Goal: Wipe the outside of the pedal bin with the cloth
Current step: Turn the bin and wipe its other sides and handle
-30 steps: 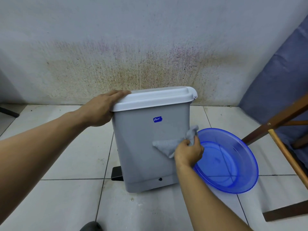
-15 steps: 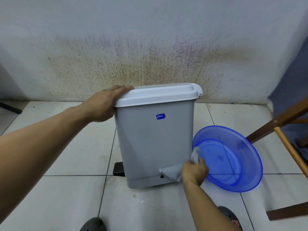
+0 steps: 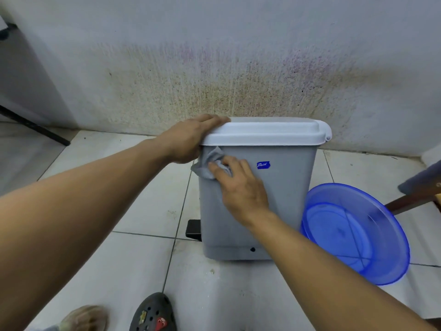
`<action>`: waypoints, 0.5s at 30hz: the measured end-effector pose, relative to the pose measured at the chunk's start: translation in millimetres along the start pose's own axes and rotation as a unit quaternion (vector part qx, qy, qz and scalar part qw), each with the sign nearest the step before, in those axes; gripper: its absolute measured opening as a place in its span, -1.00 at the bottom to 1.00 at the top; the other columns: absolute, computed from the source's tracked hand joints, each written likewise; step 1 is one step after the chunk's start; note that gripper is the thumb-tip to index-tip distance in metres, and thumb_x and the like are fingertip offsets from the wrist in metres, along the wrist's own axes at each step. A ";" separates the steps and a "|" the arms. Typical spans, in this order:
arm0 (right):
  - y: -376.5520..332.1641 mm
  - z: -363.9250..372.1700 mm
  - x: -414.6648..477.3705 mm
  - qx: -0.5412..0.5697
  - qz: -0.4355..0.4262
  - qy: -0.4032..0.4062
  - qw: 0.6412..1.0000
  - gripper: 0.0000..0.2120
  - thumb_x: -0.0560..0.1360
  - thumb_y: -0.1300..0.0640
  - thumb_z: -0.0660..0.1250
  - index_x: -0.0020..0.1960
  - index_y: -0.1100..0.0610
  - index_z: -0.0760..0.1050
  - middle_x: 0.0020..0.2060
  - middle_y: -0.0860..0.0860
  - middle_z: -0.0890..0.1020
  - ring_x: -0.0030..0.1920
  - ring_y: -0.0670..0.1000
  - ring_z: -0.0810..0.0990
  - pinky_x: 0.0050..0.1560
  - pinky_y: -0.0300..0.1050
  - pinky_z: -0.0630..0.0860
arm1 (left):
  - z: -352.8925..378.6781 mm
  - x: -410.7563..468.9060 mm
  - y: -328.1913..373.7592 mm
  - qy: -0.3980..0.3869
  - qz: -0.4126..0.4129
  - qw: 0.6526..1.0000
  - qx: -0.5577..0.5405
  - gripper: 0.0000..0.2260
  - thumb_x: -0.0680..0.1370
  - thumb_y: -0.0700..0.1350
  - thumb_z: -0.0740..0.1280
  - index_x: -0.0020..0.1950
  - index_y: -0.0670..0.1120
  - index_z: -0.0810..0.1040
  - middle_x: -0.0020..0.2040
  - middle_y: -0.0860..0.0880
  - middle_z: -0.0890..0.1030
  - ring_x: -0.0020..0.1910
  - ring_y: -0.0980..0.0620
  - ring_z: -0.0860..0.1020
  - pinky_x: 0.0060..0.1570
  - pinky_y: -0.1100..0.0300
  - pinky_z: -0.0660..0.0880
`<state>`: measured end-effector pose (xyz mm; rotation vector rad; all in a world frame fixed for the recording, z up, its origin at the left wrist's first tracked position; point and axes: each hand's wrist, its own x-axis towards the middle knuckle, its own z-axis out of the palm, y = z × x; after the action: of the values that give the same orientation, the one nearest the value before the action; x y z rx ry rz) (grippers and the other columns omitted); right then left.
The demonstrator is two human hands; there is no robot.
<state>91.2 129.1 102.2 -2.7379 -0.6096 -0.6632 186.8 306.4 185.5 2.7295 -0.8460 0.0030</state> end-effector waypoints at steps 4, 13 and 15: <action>-30.8 6.9 13.5 -0.077 -0.007 -0.025 0.997 -0.55 0.48 0.23 0.30 0.36 0.06 0.45 0.16 0.09 0.47 -0.03 0.14 0.46 -0.44 -0.12 0.26 | -2.3 0.9 1.4 -0.008 -0.010 1.000 0.009 -0.20 0.44 -0.27 0.38 0.62 0.10 0.19 0.54 -0.01 0.32 0.38 -0.16 0.44 0.21 0.00 0.42; -57.6 53.0 -66.7 -0.097 -0.078 -0.136 0.983 -0.72 0.41 0.25 0.21 0.03 0.15 0.63 0.11 0.12 0.32 -0.16 0.11 0.52 -0.51 -0.13 0.39 | -3.4 3.5 3.7 -0.013 -0.035 0.999 0.011 -0.21 0.45 -0.35 0.30 0.62 0.12 0.17 0.55 0.03 0.31 0.41 -0.13 0.41 0.19 0.07 0.36; -59.5 67.4 -90.5 -0.108 -0.097 -0.194 0.970 -0.79 0.37 0.17 0.40 0.00 0.11 0.65 0.10 0.11 0.30 -0.14 0.11 0.50 -0.50 -0.11 0.34 | -3.0 3.4 2.4 -0.011 -0.038 0.999 0.009 -0.21 0.46 -0.34 0.30 0.62 0.13 0.18 0.55 0.05 0.31 0.41 -0.12 0.41 0.21 0.07 0.36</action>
<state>16.4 173.8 9.1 -3.0660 -0.9520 -0.2367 188.5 303.5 189.4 2.7814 -0.7507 -0.0368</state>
